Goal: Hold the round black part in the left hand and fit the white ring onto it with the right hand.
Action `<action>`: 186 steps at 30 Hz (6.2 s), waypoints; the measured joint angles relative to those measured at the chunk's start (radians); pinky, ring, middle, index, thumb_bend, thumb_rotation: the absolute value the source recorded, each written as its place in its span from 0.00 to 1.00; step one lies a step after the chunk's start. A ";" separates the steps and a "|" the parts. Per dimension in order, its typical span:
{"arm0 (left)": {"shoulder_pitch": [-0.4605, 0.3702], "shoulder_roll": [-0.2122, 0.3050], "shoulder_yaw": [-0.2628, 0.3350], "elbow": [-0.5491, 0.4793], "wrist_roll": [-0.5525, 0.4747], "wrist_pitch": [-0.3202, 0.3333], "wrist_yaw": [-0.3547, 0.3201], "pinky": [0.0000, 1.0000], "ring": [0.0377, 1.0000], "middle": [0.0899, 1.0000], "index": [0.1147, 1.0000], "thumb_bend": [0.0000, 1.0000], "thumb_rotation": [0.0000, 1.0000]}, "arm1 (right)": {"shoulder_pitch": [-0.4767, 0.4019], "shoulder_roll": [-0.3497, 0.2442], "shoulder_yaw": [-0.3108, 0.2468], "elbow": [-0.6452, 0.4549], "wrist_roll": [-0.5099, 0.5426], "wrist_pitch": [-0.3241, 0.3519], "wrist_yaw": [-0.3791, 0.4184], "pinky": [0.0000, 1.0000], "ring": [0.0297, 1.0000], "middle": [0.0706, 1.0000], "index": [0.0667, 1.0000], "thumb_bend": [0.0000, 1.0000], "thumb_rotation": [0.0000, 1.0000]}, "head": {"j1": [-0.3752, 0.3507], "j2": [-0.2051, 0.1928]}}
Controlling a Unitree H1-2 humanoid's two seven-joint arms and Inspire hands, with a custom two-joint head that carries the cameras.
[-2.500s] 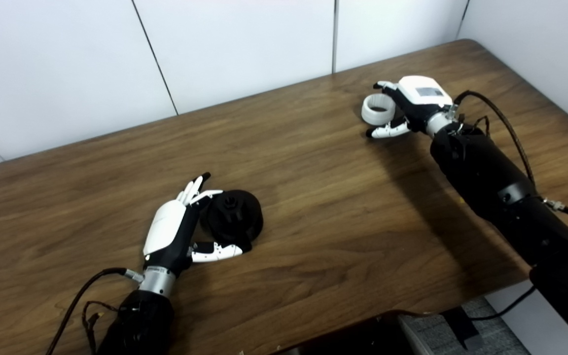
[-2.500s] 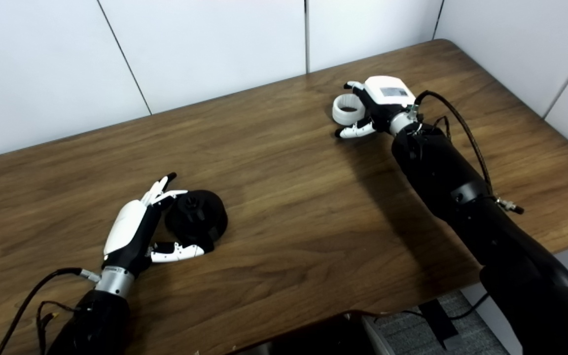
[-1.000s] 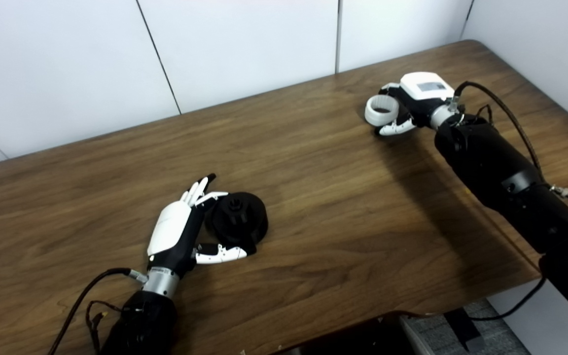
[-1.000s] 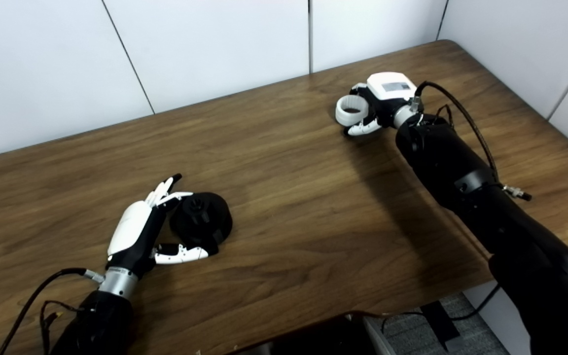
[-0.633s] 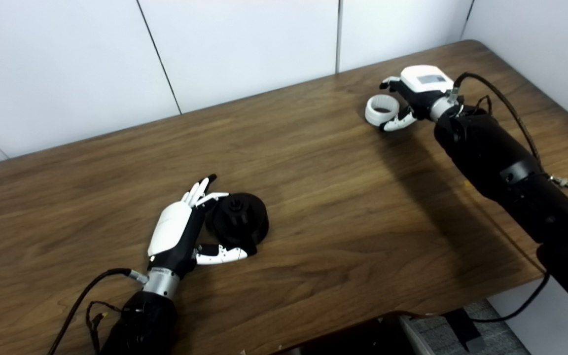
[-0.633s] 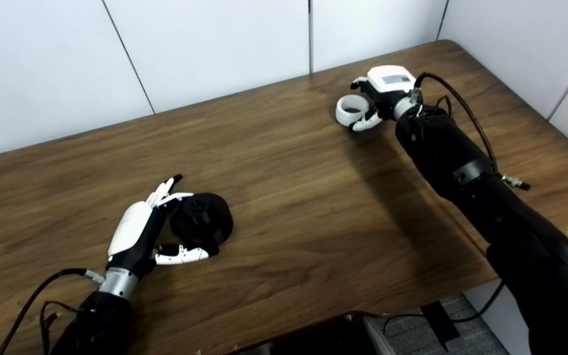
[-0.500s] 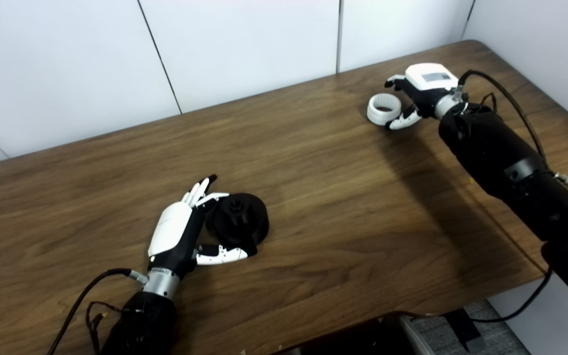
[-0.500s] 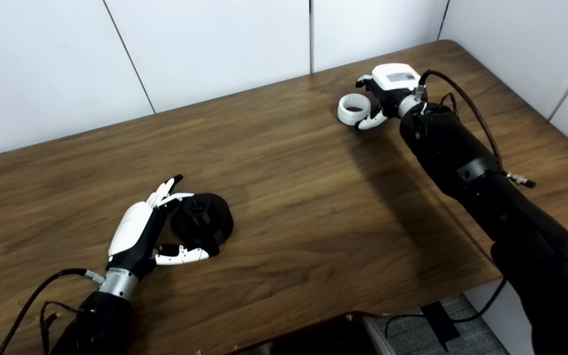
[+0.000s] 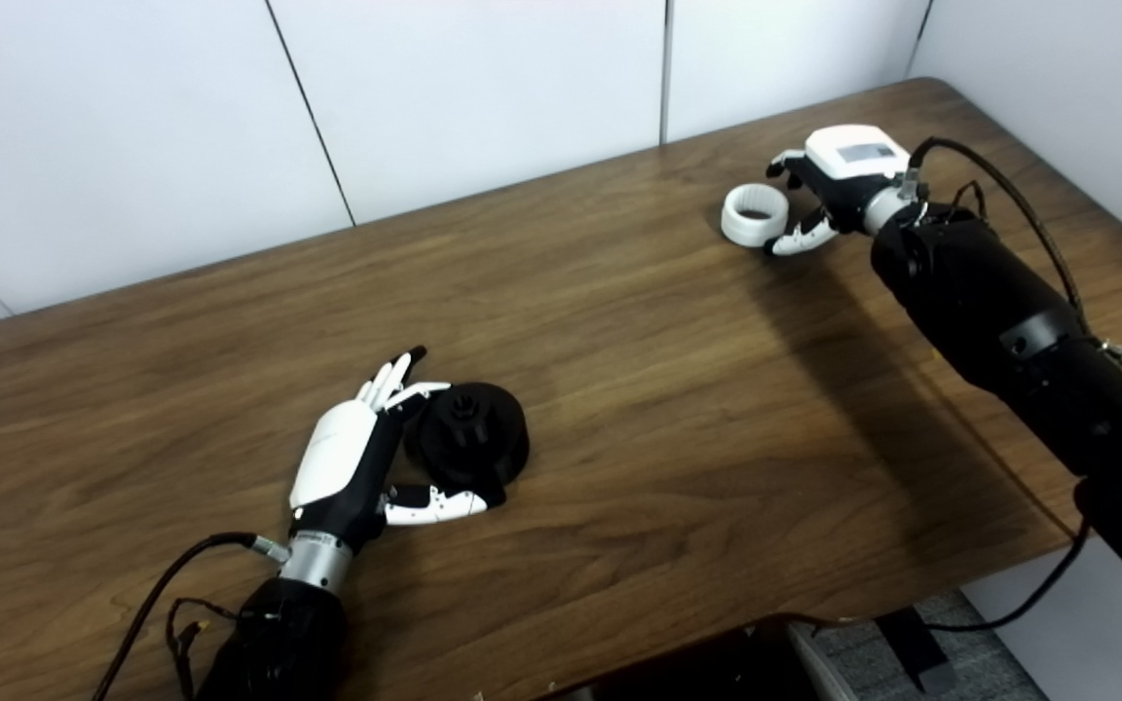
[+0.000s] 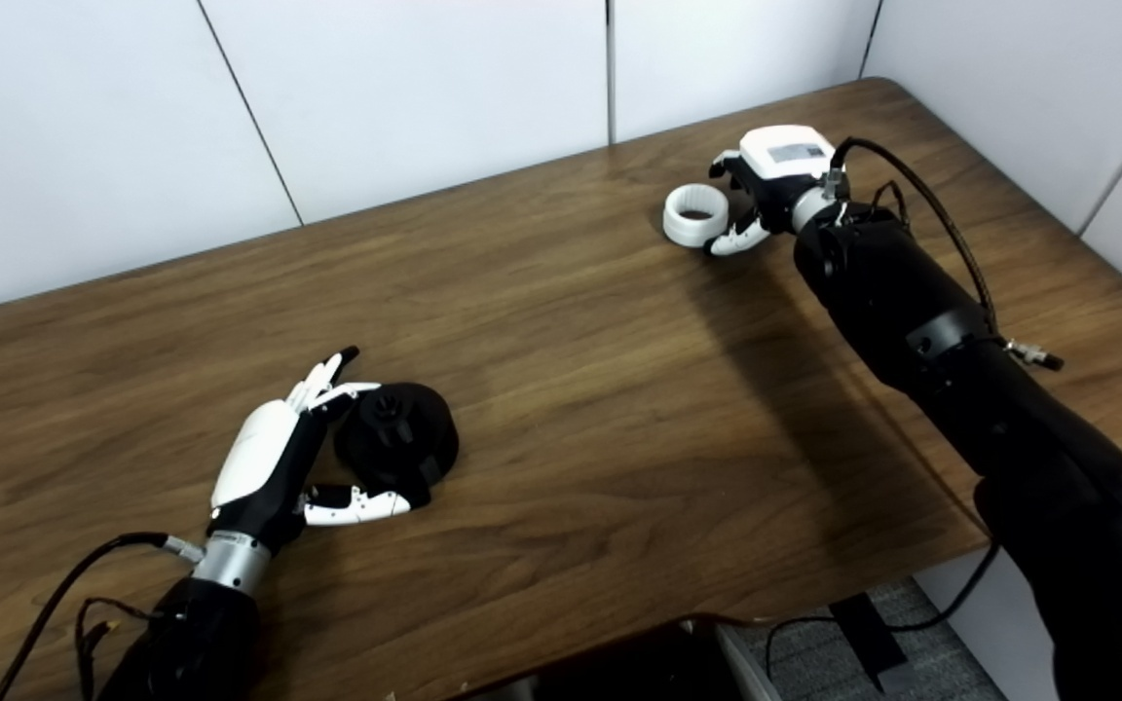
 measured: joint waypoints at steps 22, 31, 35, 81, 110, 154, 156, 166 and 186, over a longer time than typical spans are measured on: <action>0.001 -0.001 0.001 -0.001 0.000 0.000 0.000 0.99 1.00 1.00 0.66 1.00 0.34 | -0.005 0.012 0.032 -0.034 -0.028 0.043 0.060 0.89 0.85 0.78 0.86 0.72 0.43 | 0.008 0.000; 0.001 -0.001 0.001 -0.001 0.000 0.000 0.000 0.99 1.00 1.00 0.66 1.00 0.35 | -0.012 0.023 0.040 -0.034 -0.033 0.042 0.067 0.89 0.85 0.78 0.86 0.72 0.44 | 0.012 0.000; 0.001 -0.001 0.001 0.000 0.001 0.000 0.000 0.98 1.00 1.00 0.66 1.00 0.35 | -0.020 0.033 0.047 -0.033 -0.038 0.041 0.069 0.89 0.85 0.78 0.86 0.72 0.44 | 0.014 0.002; 0.001 -0.003 0.000 -0.001 0.004 0.000 -0.003 0.98 1.00 1.00 0.66 1.00 0.36 | -0.024 0.039 0.033 -0.027 -0.028 -0.005 0.007 0.91 0.70 0.69 0.75 0.65 0.19 | 0.020 0.011; 0.001 -0.004 0.000 -0.001 0.009 -0.002 -0.002 0.97 1.00 1.00 0.66 1.00 0.35 | -0.020 -0.010 -0.021 -0.057 0.001 -0.046 -0.026 0.93 0.64 0.60 0.69 0.67 0.15 | 0.020 0.008; -0.011 -0.041 -0.015 0.014 0.058 0.035 0.006 0.96 1.00 1.00 0.67 1.00 0.42 | 0.016 -0.064 -0.100 -0.324 0.025 -0.135 0.052 0.95 0.60 0.59 0.70 0.70 0.21 | 0.256 0.037; -0.013 -0.047 -0.018 0.017 0.059 0.035 0.009 0.96 1.00 1.00 0.67 1.00 0.42 | 0.016 -0.064 -0.101 -0.324 0.028 -0.143 0.052 0.95 0.59 0.59 0.70 0.70 0.21 | 0.256 0.038; -0.015 -0.051 -0.021 0.018 0.060 0.037 0.011 0.97 1.00 1.00 0.67 1.00 0.42 | 0.032 -0.058 -0.116 -0.380 0.060 -0.166 0.054 0.92 0.59 0.56 0.68 0.72 0.21 | 0.255 0.041; -0.016 -0.052 -0.023 0.019 0.060 0.040 0.011 0.98 1.00 1.00 0.67 1.00 0.41 | 0.129 0.039 -0.125 -0.603 0.086 -0.225 0.078 0.95 0.59 0.55 0.67 0.70 0.21 | 0.247 0.043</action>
